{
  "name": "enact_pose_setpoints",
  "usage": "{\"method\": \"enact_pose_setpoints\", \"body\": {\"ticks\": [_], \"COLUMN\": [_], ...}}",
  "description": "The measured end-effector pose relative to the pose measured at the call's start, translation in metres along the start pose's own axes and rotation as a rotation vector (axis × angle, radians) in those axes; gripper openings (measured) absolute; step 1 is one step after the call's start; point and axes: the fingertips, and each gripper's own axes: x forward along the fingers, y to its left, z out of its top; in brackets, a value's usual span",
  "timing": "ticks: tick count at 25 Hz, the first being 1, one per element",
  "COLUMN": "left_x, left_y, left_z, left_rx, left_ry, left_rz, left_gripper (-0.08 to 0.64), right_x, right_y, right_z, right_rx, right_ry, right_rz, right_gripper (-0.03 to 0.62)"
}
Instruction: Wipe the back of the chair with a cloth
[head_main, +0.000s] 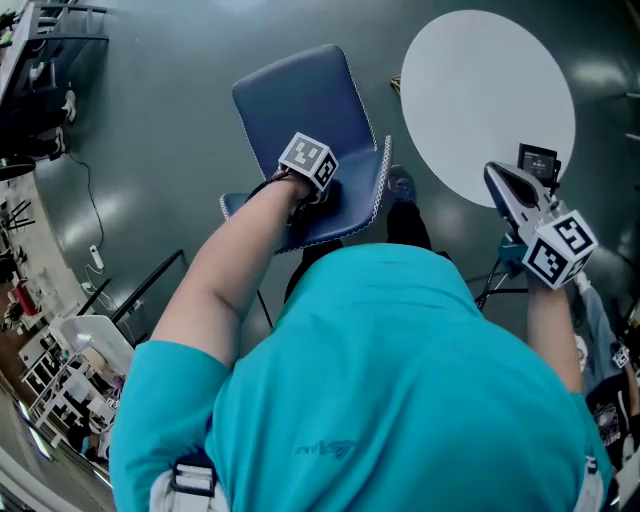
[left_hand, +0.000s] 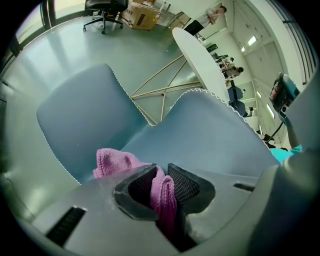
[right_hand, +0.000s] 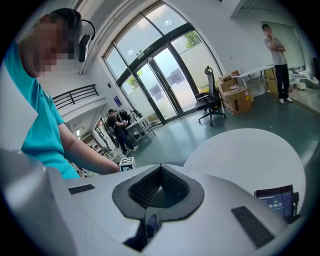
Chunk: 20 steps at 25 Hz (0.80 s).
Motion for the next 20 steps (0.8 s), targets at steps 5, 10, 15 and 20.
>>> {"method": "enact_pose_setpoints", "body": {"ticks": [5,10,15,20], "left_x": [0.005,0.013,0.018,0.019], "left_y": [-0.011,-0.017,-0.022,-0.028], "left_z": [0.016,0.032,0.049,0.065], "left_rx": [0.013,-0.011,-0.051,-0.119], "left_ry": [-0.004,-0.012,-0.030,-0.073], "left_rz": [-0.020,-0.039,-0.058,-0.095], "left_gripper": [0.078,0.078,0.078,0.078], "right_x": [-0.002,-0.007,-0.014,-0.020], "right_y": [-0.002,-0.011,-0.020,-0.028], "right_z": [-0.004,-0.008,-0.010,-0.013], "right_rx": [0.010,0.022,0.036,0.049], "right_ry": [0.004,0.002,-0.005,-0.006], "right_rz": [-0.010,-0.020,-0.035,-0.042], "right_gripper": [-0.002,-0.003,-0.003,-0.003]}}
